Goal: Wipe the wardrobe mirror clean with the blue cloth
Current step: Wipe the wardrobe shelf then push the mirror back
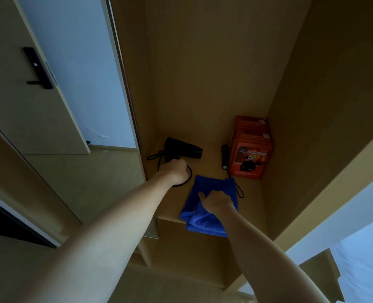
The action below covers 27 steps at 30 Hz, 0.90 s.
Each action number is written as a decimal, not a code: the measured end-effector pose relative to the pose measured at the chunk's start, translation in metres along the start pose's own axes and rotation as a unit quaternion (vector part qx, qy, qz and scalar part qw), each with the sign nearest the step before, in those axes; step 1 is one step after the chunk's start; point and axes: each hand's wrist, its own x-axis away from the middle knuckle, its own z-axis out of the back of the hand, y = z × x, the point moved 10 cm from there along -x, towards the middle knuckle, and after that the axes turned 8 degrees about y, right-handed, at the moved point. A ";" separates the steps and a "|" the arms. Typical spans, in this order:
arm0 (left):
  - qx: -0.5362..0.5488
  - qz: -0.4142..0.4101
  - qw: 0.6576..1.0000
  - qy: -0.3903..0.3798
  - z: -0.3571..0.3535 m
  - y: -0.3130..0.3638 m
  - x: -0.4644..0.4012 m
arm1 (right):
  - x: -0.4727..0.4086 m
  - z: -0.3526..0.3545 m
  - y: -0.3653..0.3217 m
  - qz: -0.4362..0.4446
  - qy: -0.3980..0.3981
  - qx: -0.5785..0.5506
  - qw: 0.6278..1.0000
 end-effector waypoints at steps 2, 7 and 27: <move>-0.001 0.002 1.000 -0.004 -0.002 -0.001 0.002 | 0.008 0.005 -0.002 -0.023 0.004 0.047 0.999; 0.007 0.005 1.000 -0.003 0.000 -0.005 0.002 | 0.016 0.018 -0.009 -0.039 0.072 0.040 0.996; 0.001 0.007 1.000 0.007 0.005 -0.007 -0.009 | 0.044 -0.011 -0.036 0.236 -0.067 0.035 0.969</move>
